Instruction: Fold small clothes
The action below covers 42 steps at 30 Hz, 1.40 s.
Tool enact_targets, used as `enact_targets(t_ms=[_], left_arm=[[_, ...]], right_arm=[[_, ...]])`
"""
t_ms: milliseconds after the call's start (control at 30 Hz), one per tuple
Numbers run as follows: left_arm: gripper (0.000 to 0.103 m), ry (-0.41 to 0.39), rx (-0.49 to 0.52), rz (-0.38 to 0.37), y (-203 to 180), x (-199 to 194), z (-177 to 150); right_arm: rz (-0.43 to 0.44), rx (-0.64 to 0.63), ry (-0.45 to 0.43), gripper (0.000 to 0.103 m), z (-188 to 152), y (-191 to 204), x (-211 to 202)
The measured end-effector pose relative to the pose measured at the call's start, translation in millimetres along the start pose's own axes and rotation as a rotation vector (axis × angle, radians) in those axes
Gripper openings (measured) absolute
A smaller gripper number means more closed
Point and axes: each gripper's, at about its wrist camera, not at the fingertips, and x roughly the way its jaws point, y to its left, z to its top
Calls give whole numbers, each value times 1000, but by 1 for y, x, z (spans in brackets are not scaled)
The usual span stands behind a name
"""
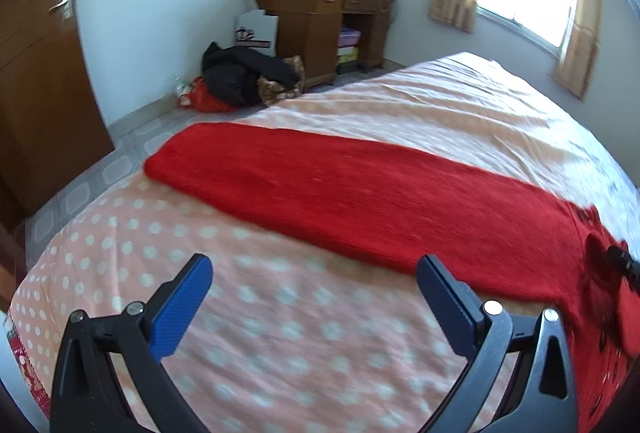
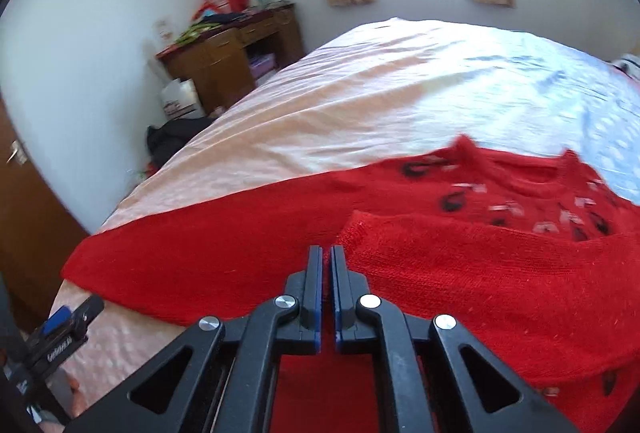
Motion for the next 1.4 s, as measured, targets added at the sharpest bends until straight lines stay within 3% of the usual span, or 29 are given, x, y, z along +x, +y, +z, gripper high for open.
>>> enact_targets(t_ms=[167,267,300,367,433,500,567,600,700,800,933,1067,1333,1400], left_arm=[[103,-12,-19,46,13,5,3],[103,-5,-29,65,20,10,4],[103,3,-43,66,23,12,5],[103,15,-74,51,28,16,6],[103,18,-94,62,31,17,7],[103,16,-104,65,32,18,7],[103,15,-111,76,32,18,7],[103,14,-117,84,32,19,7],[103,13,-136,106,37,16,6],[103,5,-193,131,47,14,6],[103,-77,-384,237,83,-4,3],[102,-38,-504,154,108,6,7],[96,6,-404,105,69,45,38],[77,7,-382,96,62,51,42]], right_arm=[[39,-15,86,3,-21,25,36],[20,-92,60,11,-27,37,34],[57,-100,71,30,-26,38,30],[148,-73,59,52,-25,33,16],[172,-13,-65,52,-24,18,-12],[81,60,-143,52,-22,-2,-29],[-4,75,-116,50,-20,-14,-23],[-35,70,-88,38,-20,-18,-15],[-33,61,33,34,-31,-24,12],[-85,-12,-5,36,-40,-12,17],[-50,-3,-16,43,-41,-14,17],[-1,27,-28,47,-42,-22,16],[42,58,-43,48,-45,-28,13],[57,71,-50,48,-47,-31,9]])
